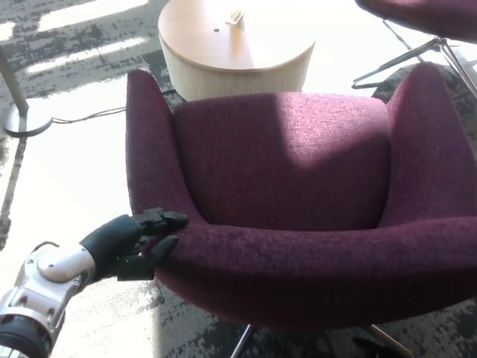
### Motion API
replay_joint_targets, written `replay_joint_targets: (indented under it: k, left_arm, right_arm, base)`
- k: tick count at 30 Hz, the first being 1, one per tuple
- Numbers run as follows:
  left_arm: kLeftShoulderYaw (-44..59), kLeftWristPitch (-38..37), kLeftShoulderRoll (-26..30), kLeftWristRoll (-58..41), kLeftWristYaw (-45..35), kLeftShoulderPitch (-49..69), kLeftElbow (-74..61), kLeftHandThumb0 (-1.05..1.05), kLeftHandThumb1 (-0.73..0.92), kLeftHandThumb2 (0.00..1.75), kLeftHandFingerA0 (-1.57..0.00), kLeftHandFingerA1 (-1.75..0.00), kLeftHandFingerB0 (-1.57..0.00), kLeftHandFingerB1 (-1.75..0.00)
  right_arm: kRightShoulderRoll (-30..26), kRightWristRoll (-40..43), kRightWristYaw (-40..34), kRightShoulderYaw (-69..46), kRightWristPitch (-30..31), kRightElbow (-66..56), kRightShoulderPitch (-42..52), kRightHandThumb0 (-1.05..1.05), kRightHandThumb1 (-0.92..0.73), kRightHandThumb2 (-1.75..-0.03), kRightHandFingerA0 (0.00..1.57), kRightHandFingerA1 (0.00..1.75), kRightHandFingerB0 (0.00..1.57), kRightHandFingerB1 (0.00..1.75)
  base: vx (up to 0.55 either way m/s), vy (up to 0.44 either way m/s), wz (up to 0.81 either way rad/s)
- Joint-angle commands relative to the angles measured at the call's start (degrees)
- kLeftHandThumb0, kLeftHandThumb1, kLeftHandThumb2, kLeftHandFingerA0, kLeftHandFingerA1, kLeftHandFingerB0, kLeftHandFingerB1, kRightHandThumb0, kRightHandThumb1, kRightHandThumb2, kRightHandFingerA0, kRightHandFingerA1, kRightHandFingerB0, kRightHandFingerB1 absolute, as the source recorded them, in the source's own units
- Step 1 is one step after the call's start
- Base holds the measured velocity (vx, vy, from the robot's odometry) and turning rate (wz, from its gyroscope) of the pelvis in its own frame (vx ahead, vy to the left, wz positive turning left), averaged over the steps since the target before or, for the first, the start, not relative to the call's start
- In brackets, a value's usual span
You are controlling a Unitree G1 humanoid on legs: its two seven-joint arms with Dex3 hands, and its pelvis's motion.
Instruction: The robot stands in front of a sofa and uses its left hand to push the left side of the sofa
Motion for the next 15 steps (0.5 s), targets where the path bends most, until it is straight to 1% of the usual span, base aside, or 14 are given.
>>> replay_joint_targets:
  k: [1, 2, 3, 4, 5, 6, 7, 8, 9, 10, 11, 13, 14, 15]
  left_arm:
    - [-6.5, 2.9, -8.5, 2.3, -9.0, 4.4, -2.8, -1.00, 0.88, 0.67, -0.07, -0.43, -0.12, -0.33]
    - [-6.9, 3.1, -8.8, 2.3, -9.0, 4.4, -3.3, -1.00, 0.88, 0.67, -0.06, -0.42, -0.10, -0.32]
    - [-7.5, 3.5, -9.1, 2.5, -8.8, 4.5, -3.6, -0.96, 0.68, 1.10, -0.05, -0.44, -0.10, -0.34]
    - [-8.0, 3.9, -9.3, 2.7, -8.6, 4.5, -3.9, -0.96, 0.68, 1.10, -0.05, -0.44, -0.10, -0.34]
    - [-9.0, 4.3, -10.0, 3.2, -8.4, 4.3, -4.0, -1.01, 0.89, 0.67, -0.08, -0.37, -0.13, -0.27]
    - [-9.4, 4.5, -10.3, 3.3, -8.3, 4.2, -4.1, -1.01, 0.89, 0.67, -0.08, -0.37, -0.13, -0.27]
    - [-10.1, 5.4, -10.8, 3.7, -7.8, 3.9, -3.9, -1.03, 0.71, 1.15, -0.02, -0.30, -0.17, -0.23]
    - [-10.6, 5.9, -11.7, 4.0, -6.8, 3.7, -3.9, -0.96, 0.66, 1.11, -0.06, -0.39, -0.11, -0.30]
    - [-11.4, 5.9, -12.6, 4.8, -5.9, 3.3, -3.5, -0.40, 0.29, 1.00, -0.02, -0.52, 0.00, -0.49]
    - [-12.3, 5.7, -13.4, 5.5, -5.4, 2.8, -3.0, -0.40, 0.29, 1.00, -0.02, -0.52, 0.00, -0.49]
    - [-13.4, 7.9, -14.0, 6.4, -4.7, 2.3, -3.9, -1.05, 0.91, 0.69, -0.09, -0.42, -0.14, -0.31]
    - [-14.4, 8.8, -14.5, 6.7, -3.8, 2.2, -5.2, -1.05, 0.92, 0.70, -0.07, -0.42, -0.11, -0.32]
    - [-15.4, 8.4, -14.7, 7.5, -3.3, 2.3, -5.9, -1.00, 0.72, 1.21, -0.05, -0.43, -0.06, -0.29]
    - [-16.9, 8.3, -14.8, 8.8, -2.7, 2.2, -6.7, -1.05, 0.82, 1.35, 0.00, -0.41, -0.10, -0.26]
  right_arm:
    - [-0.2, 1.1, -0.3, -0.5, -0.1, -0.4, 0.1, -0.79, -0.70, -1.03, 0.33, 0.48, 0.23, 0.42]
    - [-0.3, 1.0, -0.2, -0.5, -0.4, -0.3, 0.1, -0.79, -0.70, -1.03, 0.33, 0.48, 0.21, 0.42]
    - [-0.4, 0.8, 0.0, -0.3, -0.9, -0.2, 0.3, -0.74, -0.82, -0.65, 0.34, 0.32, 0.31, 0.31]
    - [-0.6, 0.6, 0.2, -0.1, -1.2, -0.1, 0.4, -0.74, -0.82, -0.65, 0.34, 0.32, 0.31, 0.31]
    - [-0.5, 0.3, -0.5, 0.1, -0.9, -0.3, 0.5, -0.75, -0.81, -0.64, 0.32, 0.32, 0.29, 0.31]
    - [-0.4, 0.2, -0.8, 0.2, -0.8, -0.4, 0.5, -0.75, -0.81, -0.64, 0.32, 0.32, 0.29, 0.31]
    - [-0.4, -0.2, -1.4, 0.4, -0.7, -0.4, 0.6, -0.76, -0.81, -0.65, 0.33, 0.31, 0.28, 0.30]
    - [-0.2, 1.2, 0.4, -0.2, -0.1, -0.5, 0.7, -0.74, -0.80, -0.65, 0.28, 0.31, 0.24, 0.29]
    - [0.0, 1.8, 1.3, -0.4, 0.3, -0.6, 0.9, -0.71, -0.85, -0.65, 0.24, 0.30, 0.21, 0.28]
    - [0.0, 1.7, 1.4, -0.3, 0.5, -0.7, 1.0, -0.71, -0.85, -0.65, 0.24, 0.30, 0.21, 0.28]
    - [0.0, 1.7, 1.5, -0.3, 0.6, -0.8, 0.8, -0.71, -0.85, -0.65, 0.24, 0.30, 0.21, 0.28]
    - [-0.1, 1.8, 1.5, -0.4, 0.7, -0.9, 0.7, -0.71, -0.85, -0.65, 0.24, 0.30, 0.21, 0.28]
    - [-0.2, 1.8, 1.5, -0.4, 0.8, -1.0, 0.7, -0.71, -0.85, -0.65, 0.24, 0.30, 0.21, 0.28]
    - [-0.1, 1.9, 1.6, -0.4, 0.8, -1.1, 0.7, -0.71, -0.85, -0.65, 0.24, 0.30, 0.21, 0.28]
  base:
    - [0.00, 0.000, 0.00]
    - [0.00, 0.000, 0.00]
    - [0.00, 0.000, 0.00]
    - [0.00, 0.000, 0.00]
    - [0.00, 0.000, 0.00]
    - [-0.02, 0.004, 0.08]
    - [-0.02, 0.008, 0.11]
    - [-0.02, 0.004, 0.11]
    - [-0.01, 0.009, 0.09]
    - [-0.01, 0.010, 0.10]
    - [-0.02, 0.004, 0.08]
    - [-0.03, 0.003, 0.08]
    - [0.00, 0.000, 0.00]
    - [0.00, 0.000, 0.00]
